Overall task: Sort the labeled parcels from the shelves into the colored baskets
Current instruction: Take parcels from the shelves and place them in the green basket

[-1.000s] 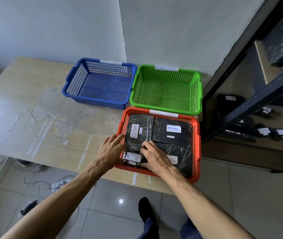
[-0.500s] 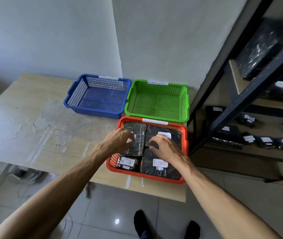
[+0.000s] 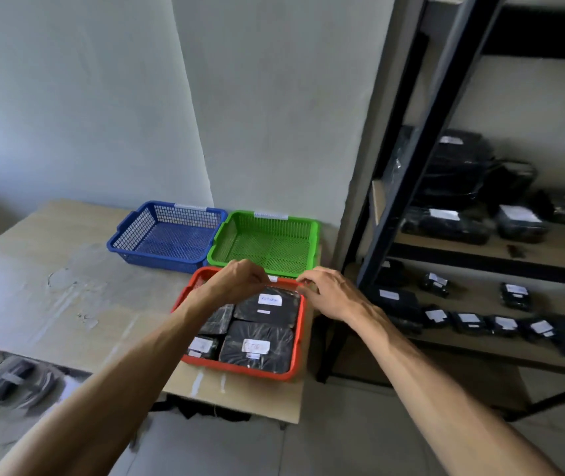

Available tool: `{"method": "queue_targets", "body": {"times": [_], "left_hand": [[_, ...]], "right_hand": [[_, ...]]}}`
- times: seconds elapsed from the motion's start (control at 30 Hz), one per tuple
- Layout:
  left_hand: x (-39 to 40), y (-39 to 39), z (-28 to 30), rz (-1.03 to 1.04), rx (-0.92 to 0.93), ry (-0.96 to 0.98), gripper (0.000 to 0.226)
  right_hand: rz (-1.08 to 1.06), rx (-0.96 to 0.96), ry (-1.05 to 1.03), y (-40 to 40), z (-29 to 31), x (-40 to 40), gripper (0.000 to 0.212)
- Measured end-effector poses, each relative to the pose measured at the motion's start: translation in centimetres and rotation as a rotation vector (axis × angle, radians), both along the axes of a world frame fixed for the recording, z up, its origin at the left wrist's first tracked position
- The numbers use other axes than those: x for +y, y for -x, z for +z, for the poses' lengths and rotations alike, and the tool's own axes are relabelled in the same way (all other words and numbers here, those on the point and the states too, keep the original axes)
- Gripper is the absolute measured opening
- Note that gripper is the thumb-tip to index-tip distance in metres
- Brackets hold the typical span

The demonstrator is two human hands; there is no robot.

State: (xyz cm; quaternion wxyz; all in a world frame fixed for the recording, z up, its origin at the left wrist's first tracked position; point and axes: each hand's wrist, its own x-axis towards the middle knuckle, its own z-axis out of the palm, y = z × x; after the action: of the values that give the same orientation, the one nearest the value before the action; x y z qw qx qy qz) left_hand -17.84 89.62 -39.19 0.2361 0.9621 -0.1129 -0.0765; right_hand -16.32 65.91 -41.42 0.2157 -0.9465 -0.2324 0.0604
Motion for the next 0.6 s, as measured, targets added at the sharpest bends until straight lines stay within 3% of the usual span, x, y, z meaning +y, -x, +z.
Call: {"method": "queue_targets", "body": {"times": [0.17, 0.33, 0.6], "left_hand": [[-9.3, 0.8, 3.5, -0.005, -0.037, 0.048, 0.016], [-18.2, -0.2, 9.1, -0.036, -0.190, 0.101, 0.015], [-28.2, -1.9, 16.8, -0.079, -0.338, 0.379, 0.016]], "right_hand": [[-0.021, -0.104, -0.035, 1.2, 5.0, -8.7, 0.026], [-0.070, -0.224, -0.065, 1.3, 11.0, -16.7, 0.022], [-0.236, -0.397, -0.211, 2.7, 18.8, -26.5, 0.015]]}}
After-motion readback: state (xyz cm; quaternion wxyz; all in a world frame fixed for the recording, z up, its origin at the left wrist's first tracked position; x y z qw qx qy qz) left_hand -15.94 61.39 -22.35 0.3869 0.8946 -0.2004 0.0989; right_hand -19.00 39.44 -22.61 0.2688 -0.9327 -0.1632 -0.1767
